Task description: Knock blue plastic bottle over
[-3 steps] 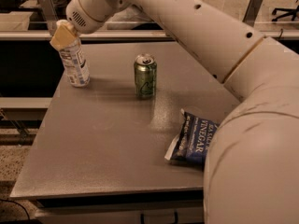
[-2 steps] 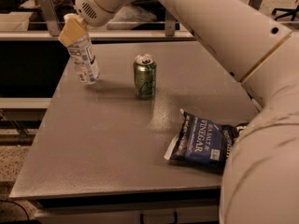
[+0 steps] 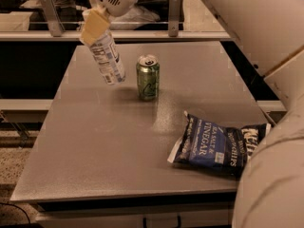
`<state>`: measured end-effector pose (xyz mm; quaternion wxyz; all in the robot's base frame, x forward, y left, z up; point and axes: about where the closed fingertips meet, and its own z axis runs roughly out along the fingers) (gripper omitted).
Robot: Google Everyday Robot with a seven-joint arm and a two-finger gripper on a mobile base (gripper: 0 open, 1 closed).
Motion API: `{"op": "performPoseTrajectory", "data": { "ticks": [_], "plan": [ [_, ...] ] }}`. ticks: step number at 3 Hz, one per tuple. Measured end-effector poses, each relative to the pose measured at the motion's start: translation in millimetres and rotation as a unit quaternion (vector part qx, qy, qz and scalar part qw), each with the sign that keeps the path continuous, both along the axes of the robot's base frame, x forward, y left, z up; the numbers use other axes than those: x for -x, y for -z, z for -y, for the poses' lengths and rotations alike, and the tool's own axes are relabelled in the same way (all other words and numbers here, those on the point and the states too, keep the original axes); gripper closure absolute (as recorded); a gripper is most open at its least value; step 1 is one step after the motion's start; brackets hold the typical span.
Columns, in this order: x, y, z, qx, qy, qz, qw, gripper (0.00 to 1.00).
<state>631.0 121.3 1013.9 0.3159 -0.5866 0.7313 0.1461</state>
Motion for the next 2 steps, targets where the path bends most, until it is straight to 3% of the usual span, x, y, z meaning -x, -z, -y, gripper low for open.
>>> {"op": "performPoseTrajectory", "data": {
  "ticks": [1, 2],
  "plan": [
    [6.9, 9.7, 10.9, 0.050, -0.032, -0.013, 0.9981, 1.00],
    [7.8, 29.1, 14.4, 0.100, -0.064, -0.031, 0.9925, 1.00]
  ]
}}
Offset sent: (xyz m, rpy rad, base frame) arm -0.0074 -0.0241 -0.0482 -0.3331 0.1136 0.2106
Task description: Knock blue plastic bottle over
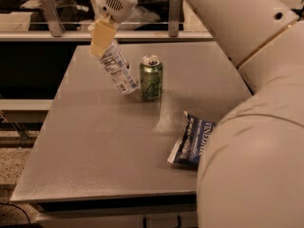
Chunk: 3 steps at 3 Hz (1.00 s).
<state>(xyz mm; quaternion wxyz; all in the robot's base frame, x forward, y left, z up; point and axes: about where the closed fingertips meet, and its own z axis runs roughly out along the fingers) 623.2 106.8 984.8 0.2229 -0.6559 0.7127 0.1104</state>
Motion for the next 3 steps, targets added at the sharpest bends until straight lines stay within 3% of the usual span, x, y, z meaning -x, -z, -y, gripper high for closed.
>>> {"op": "performPoseTrajectory", "data": {
  "ticks": [2, 3],
  "plan": [
    [-10.5, 39.5, 2.9, 0.099, -0.031, -0.019, 0.9944, 1.00],
    [-11.8, 50.1, 2.3, 0.128, -0.040, -0.018, 0.9908, 1.00]
  ]
}}
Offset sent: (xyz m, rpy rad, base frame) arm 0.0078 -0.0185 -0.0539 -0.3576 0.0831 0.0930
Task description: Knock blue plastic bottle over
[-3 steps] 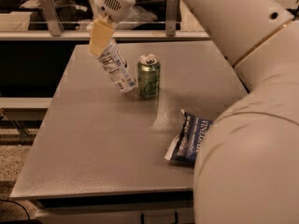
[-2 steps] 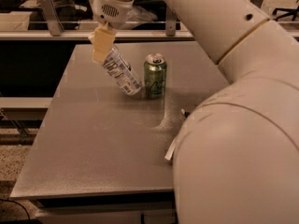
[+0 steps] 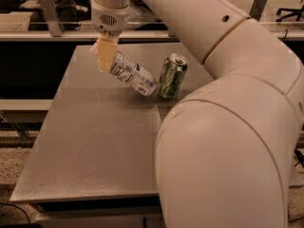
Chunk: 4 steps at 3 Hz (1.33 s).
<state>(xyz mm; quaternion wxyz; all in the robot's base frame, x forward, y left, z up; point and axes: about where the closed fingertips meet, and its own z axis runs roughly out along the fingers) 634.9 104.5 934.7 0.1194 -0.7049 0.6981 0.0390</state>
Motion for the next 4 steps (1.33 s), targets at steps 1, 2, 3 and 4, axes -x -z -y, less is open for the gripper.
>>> {"op": "performPoseTrajectory", "data": {
  "ticks": [1, 2, 3, 4],
  "plan": [
    [3.9, 8.7, -3.3, 0.017, -0.011, -0.003, 0.9998, 0.98],
    [7.8, 12.1, -5.4, 0.024, -0.015, -0.005, 0.9996, 0.75],
    [14.3, 18.0, -6.5, 0.029, -0.021, -0.012, 0.9993, 0.53],
    [21.2, 27.0, -8.1, 0.033, -0.027, -0.022, 0.9989, 0.29]
  ]
}}
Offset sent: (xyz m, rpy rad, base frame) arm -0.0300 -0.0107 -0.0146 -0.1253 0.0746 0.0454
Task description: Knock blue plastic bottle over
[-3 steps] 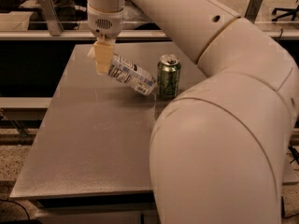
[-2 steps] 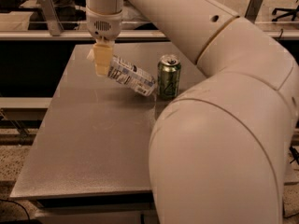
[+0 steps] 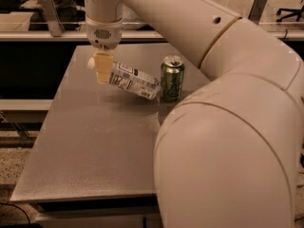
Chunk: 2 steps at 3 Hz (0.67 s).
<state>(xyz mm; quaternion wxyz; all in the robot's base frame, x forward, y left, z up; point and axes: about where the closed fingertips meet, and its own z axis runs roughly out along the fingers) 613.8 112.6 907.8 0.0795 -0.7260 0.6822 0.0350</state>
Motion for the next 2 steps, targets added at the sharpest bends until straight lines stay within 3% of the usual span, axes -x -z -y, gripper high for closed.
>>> {"op": "performPoseTrajectory", "data": {
  "ticks": [1, 2],
  "plan": [
    [8.3, 10.2, -1.0, 0.004, -0.005, -0.012, 0.9999, 0.06],
    [23.9, 29.1, 0.3, 0.010, -0.016, -0.037, 0.9991, 0.00]
  ]
}}
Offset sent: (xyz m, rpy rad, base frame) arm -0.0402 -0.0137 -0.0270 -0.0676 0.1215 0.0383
